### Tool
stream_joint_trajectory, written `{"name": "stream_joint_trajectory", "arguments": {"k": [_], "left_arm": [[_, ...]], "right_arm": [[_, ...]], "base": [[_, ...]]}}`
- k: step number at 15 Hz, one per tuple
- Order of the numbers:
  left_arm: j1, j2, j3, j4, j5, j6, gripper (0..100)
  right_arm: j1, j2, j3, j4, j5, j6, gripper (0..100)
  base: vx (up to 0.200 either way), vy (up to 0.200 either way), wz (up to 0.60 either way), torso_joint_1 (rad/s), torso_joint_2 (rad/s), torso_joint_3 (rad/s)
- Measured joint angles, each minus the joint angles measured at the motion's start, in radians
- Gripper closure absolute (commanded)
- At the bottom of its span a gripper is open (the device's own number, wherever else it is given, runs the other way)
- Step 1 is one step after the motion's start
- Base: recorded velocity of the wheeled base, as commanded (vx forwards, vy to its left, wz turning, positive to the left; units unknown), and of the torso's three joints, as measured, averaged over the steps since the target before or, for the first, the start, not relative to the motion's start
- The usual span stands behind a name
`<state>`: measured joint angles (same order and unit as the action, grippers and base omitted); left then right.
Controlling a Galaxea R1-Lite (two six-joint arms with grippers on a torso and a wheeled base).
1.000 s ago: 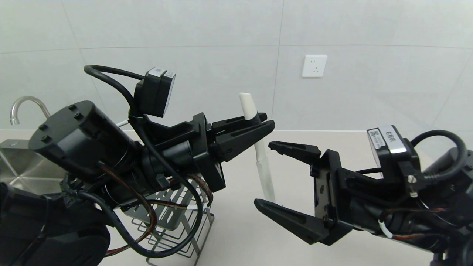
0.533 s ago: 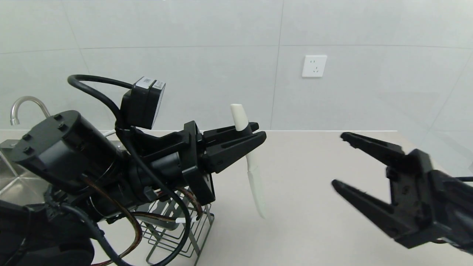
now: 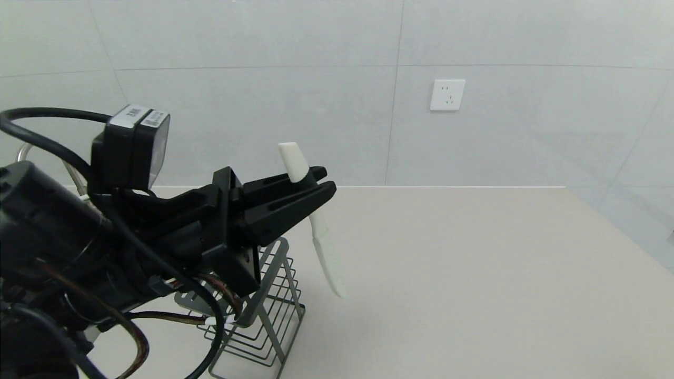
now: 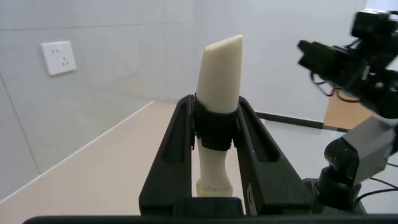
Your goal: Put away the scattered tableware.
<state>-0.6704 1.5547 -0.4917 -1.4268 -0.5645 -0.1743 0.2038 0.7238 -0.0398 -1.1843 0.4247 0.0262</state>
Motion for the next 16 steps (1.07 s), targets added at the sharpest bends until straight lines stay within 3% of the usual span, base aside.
{"name": "stream_joint_trajectory", "arguments": {"k": [4, 8, 12, 16], "left_arm": [[0.005, -0.04, 0.01, 0.0, 0.0, 0.0, 100], [0.007, -0.049, 0.013, -0.001, 0.0, 0.003, 100], [0.029, -0.053, 0.012, -0.001, 0.0, 0.053, 100], [0.044, -0.094, 0.022, 0.034, 0.0, 0.054, 100]], "right_arm": [[-0.113, -0.367, -0.023, 0.345, -0.001, -0.011, 100], [-0.194, -0.592, 0.025, 0.547, -0.007, -0.05, 100], [-0.204, -0.7, 0.039, 0.88, -0.168, -0.065, 100], [-0.204, -0.721, 0.039, 1.111, -0.313, -0.084, 100]], "base": [[0.0, 0.0, 0.0, 0.0, 0.0, 0.0], [0.0, 0.0, 0.0, 0.0, 0.0, 0.0], [0.0, 0.0, 0.0, 0.0, 0.0, 0.0], [0.0, 0.0, 0.0, 0.0, 0.0, 0.0]]}}
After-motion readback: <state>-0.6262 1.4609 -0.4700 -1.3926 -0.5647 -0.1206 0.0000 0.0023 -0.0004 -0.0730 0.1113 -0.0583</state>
